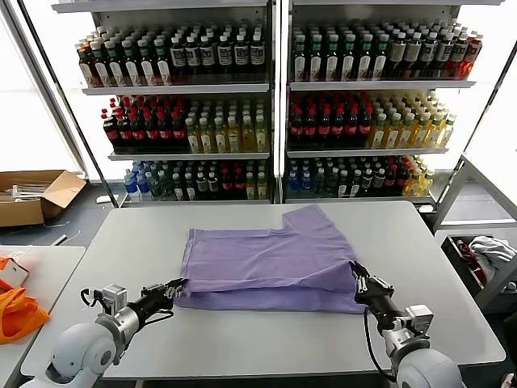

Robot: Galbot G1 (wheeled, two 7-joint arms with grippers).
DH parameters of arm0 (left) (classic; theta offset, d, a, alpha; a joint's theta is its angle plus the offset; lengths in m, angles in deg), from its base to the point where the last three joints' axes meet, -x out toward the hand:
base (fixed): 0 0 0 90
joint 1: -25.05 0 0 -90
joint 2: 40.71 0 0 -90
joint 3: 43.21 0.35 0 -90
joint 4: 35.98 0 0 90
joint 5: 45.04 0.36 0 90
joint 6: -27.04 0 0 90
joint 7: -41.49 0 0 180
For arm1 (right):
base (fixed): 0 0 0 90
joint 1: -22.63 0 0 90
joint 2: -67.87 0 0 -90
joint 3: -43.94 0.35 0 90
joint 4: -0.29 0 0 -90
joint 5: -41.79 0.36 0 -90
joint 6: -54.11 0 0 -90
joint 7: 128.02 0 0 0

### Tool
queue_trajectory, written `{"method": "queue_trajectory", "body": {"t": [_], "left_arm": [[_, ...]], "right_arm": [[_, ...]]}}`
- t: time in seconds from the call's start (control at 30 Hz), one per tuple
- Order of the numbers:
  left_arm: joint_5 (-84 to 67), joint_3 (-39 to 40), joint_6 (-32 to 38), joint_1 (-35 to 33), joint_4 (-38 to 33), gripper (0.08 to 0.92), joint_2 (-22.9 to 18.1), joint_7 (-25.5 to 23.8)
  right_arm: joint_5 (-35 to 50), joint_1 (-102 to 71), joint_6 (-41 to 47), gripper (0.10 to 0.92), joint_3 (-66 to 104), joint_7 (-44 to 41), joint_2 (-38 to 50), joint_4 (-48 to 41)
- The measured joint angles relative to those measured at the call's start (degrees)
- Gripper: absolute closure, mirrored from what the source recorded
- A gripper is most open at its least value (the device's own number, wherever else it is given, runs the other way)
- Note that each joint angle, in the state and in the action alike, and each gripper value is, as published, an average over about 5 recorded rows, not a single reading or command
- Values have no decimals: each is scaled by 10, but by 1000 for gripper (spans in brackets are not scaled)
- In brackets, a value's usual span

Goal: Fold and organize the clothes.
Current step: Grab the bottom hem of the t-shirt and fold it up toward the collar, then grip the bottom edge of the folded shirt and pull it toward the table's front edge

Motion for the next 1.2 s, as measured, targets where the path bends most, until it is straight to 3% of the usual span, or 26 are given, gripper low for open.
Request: {"method": "queue_trajectory", "body": {"t": [0.27,0.57,0.67,0.9,1.2], "left_arm": [[2,-3,0,13,16,524,-6,16],[20,-29,1,-52,-29,264,-27,31],[30,-32,3,-76,-44,200,-38,32],[53,-29,4,-105,-56,177,-61,35],[56,-27,6,-105,-52,177,-74,39]], "right_arm": [[-28,-13,19,446,12,-4,2,9],[-75,-98,35,218,70,-6,-15,47],[-82,-122,41,205,86,-5,-24,51],[-86,-150,53,214,100,1,-43,51],[-74,-147,67,406,90,11,-58,38]]}}
